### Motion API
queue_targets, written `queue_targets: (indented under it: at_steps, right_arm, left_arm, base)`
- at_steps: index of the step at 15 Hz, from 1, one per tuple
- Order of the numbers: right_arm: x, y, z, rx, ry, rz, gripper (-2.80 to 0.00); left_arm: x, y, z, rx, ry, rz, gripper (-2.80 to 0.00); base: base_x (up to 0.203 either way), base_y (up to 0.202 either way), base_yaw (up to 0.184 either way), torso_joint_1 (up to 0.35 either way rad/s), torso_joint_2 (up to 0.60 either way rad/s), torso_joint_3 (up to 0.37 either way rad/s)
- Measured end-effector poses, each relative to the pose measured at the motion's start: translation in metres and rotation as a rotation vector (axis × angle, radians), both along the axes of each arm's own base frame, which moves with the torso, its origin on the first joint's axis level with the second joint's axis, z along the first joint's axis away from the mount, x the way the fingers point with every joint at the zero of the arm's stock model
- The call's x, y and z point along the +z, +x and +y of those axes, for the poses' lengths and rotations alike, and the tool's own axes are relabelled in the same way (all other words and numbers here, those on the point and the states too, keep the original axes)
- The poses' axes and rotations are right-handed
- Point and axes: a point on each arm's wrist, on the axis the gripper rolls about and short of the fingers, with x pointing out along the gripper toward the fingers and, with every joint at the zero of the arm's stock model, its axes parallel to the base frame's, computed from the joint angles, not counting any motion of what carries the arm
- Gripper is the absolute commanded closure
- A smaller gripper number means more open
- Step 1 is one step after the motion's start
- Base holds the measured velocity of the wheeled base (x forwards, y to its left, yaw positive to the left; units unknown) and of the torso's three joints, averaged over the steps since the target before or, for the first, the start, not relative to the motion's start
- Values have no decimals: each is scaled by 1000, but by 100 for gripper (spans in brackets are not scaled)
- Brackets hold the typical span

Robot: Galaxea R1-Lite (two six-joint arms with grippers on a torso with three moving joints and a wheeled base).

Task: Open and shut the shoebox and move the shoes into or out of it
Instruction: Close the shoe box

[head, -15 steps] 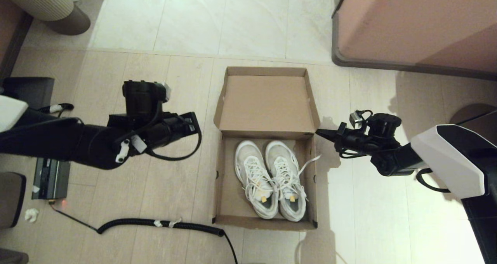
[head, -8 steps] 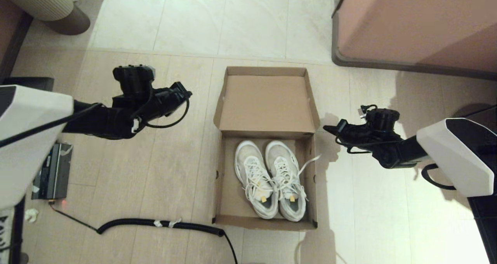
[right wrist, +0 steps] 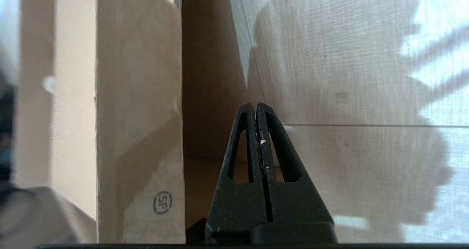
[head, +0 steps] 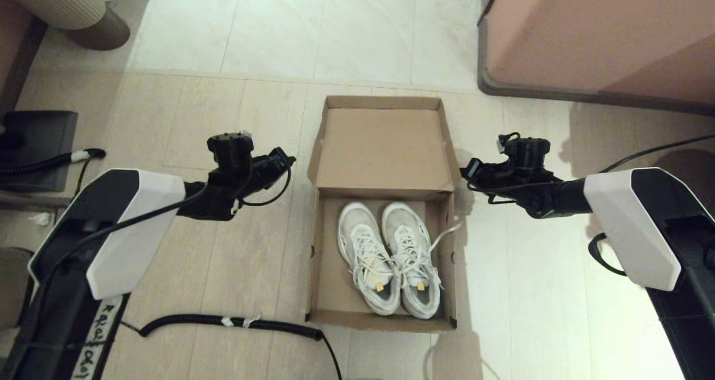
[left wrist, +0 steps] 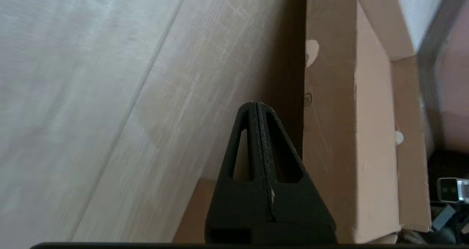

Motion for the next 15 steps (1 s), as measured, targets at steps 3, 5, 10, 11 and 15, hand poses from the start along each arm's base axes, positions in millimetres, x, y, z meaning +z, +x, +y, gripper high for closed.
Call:
queue_targets:
  at_steps: [3, 5, 10, 11, 15]
  right_arm:
    - [-4, 3, 2, 29, 104, 8, 0]
    - [-5, 5, 4, 58, 182, -2, 0]
    - [-11, 7, 6, 154, 395, 60, 0]
    - [-12, 8, 6, 174, 433, 76, 0]
    - [-15, 8, 7, 262, 534, 147, 0]
  left_arm:
    - [-19, 4, -11, -17, -16, -3, 0]
    - [-28, 5, -17, -28, -14, 5, 0]
    - [-40, 3, -35, -64, -20, 14, 0]
    - [-41, 2, -40, -73, -19, 14, 0]
    - [-42, 0, -49, -90, -19, 15, 0]
  base:
    - [0, 0, 0, 0, 0, 0]
    - [0, 0, 0, 0, 0, 0]
    - [0, 0, 0, 0, 0, 0]
    - [0, 0, 0, 0, 0, 0]
    - [0, 0, 0, 0, 0, 0]
